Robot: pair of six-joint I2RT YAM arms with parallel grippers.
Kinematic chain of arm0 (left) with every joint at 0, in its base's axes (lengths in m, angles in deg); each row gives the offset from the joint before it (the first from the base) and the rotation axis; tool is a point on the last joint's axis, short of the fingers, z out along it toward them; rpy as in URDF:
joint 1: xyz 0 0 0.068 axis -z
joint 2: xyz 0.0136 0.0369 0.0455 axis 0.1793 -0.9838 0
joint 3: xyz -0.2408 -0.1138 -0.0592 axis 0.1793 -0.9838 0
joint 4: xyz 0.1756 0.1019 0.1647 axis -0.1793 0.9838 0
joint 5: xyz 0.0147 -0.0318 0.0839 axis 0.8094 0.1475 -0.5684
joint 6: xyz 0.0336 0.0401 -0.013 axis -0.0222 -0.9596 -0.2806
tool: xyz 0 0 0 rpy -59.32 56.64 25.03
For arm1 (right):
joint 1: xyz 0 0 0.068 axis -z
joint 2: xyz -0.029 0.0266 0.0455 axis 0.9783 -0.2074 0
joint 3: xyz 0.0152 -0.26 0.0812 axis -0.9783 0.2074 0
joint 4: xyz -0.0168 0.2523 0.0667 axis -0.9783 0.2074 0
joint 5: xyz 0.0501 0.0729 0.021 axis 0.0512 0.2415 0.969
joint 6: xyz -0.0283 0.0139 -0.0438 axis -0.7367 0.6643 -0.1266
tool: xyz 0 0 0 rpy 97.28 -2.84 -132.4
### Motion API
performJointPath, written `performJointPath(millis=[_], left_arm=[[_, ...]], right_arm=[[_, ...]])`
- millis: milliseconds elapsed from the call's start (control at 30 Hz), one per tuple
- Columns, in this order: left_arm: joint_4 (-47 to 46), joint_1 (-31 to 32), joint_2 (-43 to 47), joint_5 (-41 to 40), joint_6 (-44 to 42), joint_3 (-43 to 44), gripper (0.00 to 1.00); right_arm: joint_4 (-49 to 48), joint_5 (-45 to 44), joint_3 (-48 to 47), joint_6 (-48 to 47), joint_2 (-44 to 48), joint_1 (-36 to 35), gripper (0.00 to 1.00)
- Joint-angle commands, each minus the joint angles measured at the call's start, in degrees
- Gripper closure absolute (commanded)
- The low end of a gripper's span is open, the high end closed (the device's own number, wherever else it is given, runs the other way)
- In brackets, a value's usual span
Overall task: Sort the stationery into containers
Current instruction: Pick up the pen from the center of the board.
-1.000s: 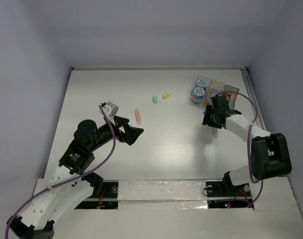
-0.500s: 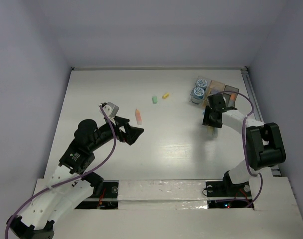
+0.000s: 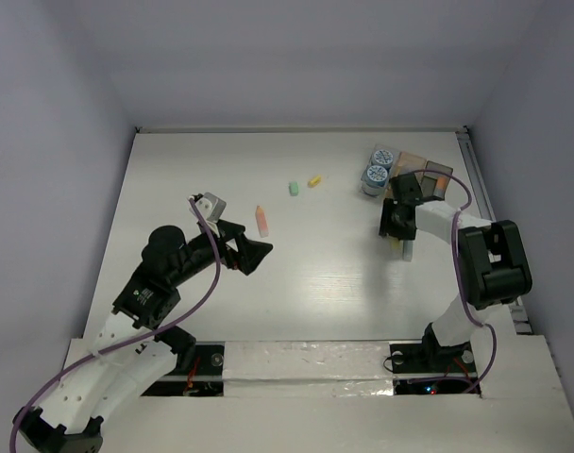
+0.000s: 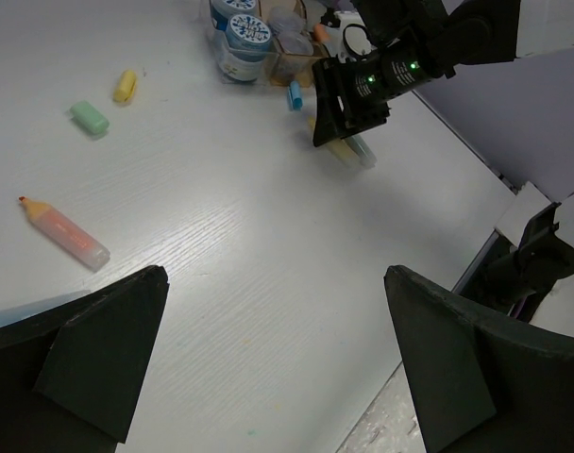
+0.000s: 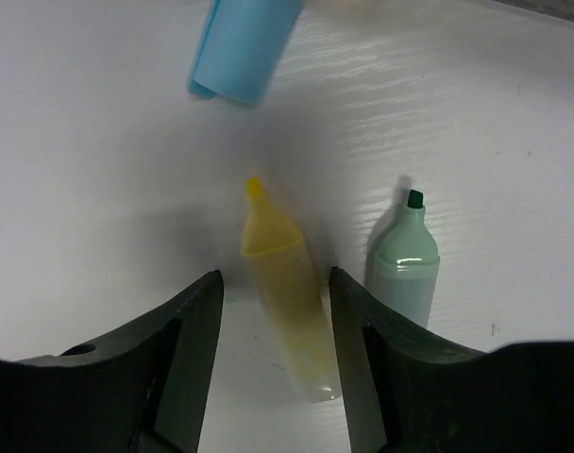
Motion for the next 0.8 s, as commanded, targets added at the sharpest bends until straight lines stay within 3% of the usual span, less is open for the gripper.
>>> performJointPath(millis=[0,200,233,267,367,467,600,767], left_arm=[[-1.96,-0.18,0.1,0.21,-0.48,1.69,0.01],[-2.05,-0.18,-0.26,0.47,-0.22,1.6,0.02],[-2.13,-0.18,-0.6,0.82,-0.22,1.51,0.03],[-2.31,-0.18,-0.69,1.08,-0.04,1.51,0.03],[-2.75,-0.18,-1.66,2.57,0.4,1.16,0.04],[-3.71,-0.18,-3.41,5.74,1.19,0.9,0.04],[-4.51,-0.18,-6.23,8.12,1.98,0.98,0.05],[-3.72,-0.18,-8.95,5.32,2.51,1.07,0.08]], right_arm=[[-0.26,0.44,-2.96,-1.36,-1.7,-0.18,0.44],[-0.79,0.53,-2.78,-1.62,-2.67,-0.18,0.59],[-0.7,0.53,-2.87,-1.71,-3.02,-0.18,0.65],[-0.44,0.61,-3.22,-1.8,-3.19,-0.18,0.8],[-0.96,1.31,-2.87,-1.63,-1.36,-0.18,0.92],[-2.54,4.13,-1.56,-0.75,5.13,-2.8,0.94],[-4.82,5.26,-2.52,4.68,12.96,-11.93,0.93],[-13.52,5.8,-5.76,11.64,15.44,-27.55,0.93]])
